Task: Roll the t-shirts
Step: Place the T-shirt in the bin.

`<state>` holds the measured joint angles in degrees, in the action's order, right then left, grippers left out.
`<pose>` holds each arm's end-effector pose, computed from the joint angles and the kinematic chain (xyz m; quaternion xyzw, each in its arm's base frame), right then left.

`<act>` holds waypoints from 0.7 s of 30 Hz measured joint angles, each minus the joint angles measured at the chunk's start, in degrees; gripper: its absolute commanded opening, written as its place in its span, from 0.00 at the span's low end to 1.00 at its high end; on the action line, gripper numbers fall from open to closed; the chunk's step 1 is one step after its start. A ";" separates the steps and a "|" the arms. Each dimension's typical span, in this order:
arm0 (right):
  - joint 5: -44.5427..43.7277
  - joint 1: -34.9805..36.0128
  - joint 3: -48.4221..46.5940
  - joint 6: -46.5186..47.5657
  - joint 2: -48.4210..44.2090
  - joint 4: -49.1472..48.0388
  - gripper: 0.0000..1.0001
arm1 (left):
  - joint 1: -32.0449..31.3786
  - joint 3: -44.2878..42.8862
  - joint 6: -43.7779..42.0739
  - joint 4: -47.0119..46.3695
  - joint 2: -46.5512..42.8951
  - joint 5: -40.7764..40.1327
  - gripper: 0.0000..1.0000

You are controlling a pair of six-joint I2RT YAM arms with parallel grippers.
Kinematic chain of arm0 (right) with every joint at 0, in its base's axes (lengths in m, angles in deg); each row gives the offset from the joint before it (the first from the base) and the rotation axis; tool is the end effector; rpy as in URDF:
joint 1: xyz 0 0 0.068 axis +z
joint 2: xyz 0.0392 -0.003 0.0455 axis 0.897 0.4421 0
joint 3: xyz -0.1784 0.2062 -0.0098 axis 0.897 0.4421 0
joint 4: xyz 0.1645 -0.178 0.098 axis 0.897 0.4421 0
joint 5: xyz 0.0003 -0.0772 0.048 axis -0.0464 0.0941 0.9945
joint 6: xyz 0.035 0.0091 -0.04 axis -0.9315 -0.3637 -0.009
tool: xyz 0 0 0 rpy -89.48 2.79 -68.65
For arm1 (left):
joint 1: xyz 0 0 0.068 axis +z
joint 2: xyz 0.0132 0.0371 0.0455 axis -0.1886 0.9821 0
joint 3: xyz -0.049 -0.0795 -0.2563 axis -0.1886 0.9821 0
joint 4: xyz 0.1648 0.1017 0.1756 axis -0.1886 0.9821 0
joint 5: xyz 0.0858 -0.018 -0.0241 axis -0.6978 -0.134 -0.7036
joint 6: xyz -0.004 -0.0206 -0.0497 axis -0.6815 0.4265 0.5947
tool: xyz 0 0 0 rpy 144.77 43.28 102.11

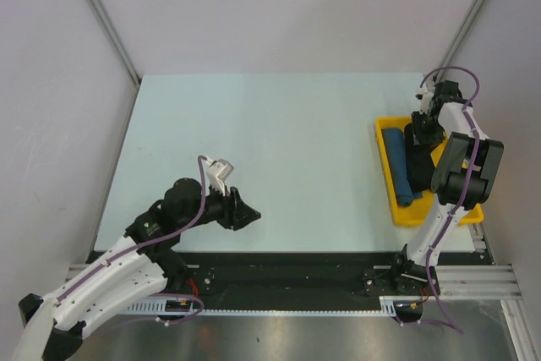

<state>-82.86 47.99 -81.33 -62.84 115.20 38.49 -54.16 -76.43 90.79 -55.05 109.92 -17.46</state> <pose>0.3997 -0.1115 0.2079 -0.0261 0.9782 -0.0422 0.2014 0.1008 -0.1081 0.2631 0.1677 0.8158 -0.4163 0.3648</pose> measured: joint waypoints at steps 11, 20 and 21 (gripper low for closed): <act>-0.90 0.02 -4.92 -5.03 0.81 4.04 0.62 | 1.90 0.92 0.00 -2.27 1.11 1.90 0.60; -3.89 -0.42 -4.92 -9.01 0.72 3.96 0.63 | 3.02 0.96 0.00 -2.78 1.14 3.02 0.62; -4.22 -0.46 -4.92 -9.40 0.68 4.00 0.63 | 3.21 0.96 0.02 -2.86 1.14 3.08 0.62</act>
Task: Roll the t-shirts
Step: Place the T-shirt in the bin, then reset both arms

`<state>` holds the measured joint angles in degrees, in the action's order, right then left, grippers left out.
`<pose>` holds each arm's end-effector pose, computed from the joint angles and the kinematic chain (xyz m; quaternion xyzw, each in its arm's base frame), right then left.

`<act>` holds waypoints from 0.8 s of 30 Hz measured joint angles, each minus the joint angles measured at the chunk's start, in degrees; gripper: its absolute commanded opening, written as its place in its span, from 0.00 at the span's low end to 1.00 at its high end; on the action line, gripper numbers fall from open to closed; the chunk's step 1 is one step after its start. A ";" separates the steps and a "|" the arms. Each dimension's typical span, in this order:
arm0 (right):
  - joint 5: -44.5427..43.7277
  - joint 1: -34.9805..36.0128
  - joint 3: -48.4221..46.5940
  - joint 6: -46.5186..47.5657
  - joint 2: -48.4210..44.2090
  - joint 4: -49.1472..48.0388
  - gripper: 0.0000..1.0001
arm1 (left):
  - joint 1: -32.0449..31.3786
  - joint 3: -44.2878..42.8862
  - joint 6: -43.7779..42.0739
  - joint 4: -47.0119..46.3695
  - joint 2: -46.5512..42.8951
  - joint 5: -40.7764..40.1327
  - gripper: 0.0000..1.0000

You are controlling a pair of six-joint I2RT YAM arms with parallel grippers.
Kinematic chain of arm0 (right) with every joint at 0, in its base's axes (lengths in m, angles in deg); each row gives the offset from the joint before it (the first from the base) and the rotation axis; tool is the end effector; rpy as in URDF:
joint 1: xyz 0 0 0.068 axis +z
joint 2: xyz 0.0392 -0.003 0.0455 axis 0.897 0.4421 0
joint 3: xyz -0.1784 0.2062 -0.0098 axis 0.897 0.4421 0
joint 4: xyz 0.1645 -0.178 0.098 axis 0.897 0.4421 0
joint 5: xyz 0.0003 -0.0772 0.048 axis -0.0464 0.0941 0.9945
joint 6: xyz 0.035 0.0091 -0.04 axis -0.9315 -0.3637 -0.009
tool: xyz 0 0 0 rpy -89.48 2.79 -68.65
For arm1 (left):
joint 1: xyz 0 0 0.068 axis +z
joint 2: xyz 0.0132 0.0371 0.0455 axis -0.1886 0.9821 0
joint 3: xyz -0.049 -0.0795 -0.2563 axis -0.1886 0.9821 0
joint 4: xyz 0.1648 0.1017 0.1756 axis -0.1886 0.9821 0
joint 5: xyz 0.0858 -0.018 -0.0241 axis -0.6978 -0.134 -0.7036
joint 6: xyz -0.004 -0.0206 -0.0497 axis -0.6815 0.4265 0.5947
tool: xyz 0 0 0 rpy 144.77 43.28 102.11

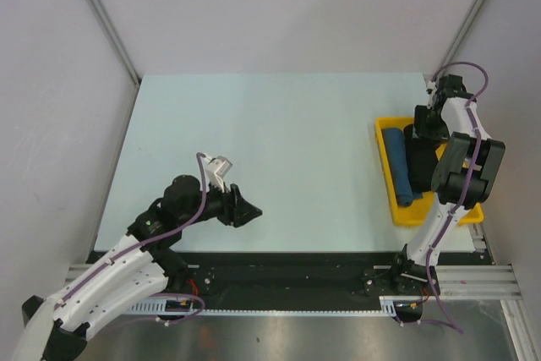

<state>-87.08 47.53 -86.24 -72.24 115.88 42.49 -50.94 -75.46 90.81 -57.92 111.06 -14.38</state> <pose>0.4039 -0.1190 0.2252 0.0656 0.9760 -0.0620 0.1982 0.1090 -0.1066 0.2599 0.1593 0.8120 -0.4255 0.3665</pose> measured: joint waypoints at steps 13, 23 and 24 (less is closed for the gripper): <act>-6.88 -1.11 2.91 -6.51 -8.15 -0.83 0.77 | 2.58 0.11 0.59 -1.51 1.99 1.40 0.72; -11.76 18.05 14.99 -17.38 -32.79 -7.63 1.00 | 3.37 0.11 1.75 -1.86 2.93 -1.09 0.99; -12.20 22.58 17.05 -18.60 -35.80 -8.90 1.00 | 3.39 0.09 2.10 -1.66 2.93 -2.03 1.00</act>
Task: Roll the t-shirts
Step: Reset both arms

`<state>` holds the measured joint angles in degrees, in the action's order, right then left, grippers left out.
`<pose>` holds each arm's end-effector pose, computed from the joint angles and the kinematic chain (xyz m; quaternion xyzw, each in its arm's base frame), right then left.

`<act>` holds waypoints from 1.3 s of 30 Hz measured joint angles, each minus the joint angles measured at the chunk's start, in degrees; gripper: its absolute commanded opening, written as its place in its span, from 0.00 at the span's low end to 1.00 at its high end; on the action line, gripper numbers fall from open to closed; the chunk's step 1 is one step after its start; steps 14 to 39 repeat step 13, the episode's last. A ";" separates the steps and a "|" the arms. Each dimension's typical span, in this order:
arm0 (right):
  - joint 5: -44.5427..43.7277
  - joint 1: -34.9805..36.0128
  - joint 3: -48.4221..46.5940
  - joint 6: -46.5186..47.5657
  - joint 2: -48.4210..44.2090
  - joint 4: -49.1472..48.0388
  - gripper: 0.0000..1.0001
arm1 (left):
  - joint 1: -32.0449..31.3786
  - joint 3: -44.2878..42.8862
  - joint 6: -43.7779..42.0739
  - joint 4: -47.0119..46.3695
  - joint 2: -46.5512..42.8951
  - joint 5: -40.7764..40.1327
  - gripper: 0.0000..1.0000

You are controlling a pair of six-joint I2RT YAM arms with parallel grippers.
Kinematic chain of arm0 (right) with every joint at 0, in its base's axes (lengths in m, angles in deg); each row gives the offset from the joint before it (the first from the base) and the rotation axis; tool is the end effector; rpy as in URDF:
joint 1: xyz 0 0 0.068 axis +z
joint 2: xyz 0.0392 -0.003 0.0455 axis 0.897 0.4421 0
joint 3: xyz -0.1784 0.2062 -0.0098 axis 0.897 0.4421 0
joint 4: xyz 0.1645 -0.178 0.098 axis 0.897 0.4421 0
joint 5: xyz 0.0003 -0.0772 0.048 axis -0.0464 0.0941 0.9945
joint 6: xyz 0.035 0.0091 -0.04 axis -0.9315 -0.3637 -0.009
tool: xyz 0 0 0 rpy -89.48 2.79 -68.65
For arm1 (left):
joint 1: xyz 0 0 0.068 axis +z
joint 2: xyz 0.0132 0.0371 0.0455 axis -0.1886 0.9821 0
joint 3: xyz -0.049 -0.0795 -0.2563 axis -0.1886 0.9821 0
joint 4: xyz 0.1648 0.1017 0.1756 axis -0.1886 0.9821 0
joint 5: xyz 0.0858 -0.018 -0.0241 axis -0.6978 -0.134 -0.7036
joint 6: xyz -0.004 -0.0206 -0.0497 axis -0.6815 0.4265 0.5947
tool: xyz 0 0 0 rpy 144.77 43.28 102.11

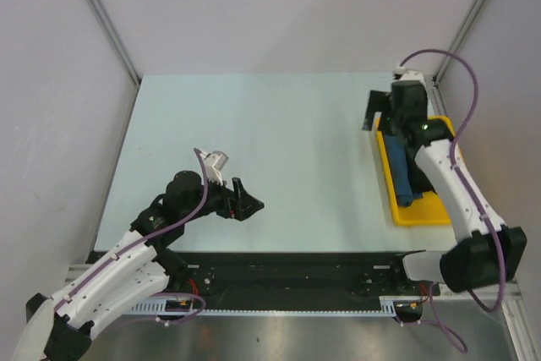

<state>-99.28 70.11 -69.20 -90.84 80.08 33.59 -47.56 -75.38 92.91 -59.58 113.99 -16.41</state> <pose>0.2957 0.0241 0.3565 0.0794 0.8917 -0.0504 0.4428 0.1230 -0.1044 0.2551 0.1095 0.8277 -0.4055 0.3722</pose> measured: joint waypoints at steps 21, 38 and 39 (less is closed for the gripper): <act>-3.23 35.76 22.23 -10.32 -15.98 -11.41 1.00 | 0.15 -2.05 4.15 6.97 -5.86 -18.18 1.00; -3.23 35.76 22.23 -10.32 -15.98 -11.41 1.00 | 0.15 -2.05 4.15 6.97 -5.86 -18.18 1.00; -3.23 35.76 22.23 -10.32 -15.98 -11.41 1.00 | 0.15 -2.05 4.15 6.97 -5.86 -18.18 1.00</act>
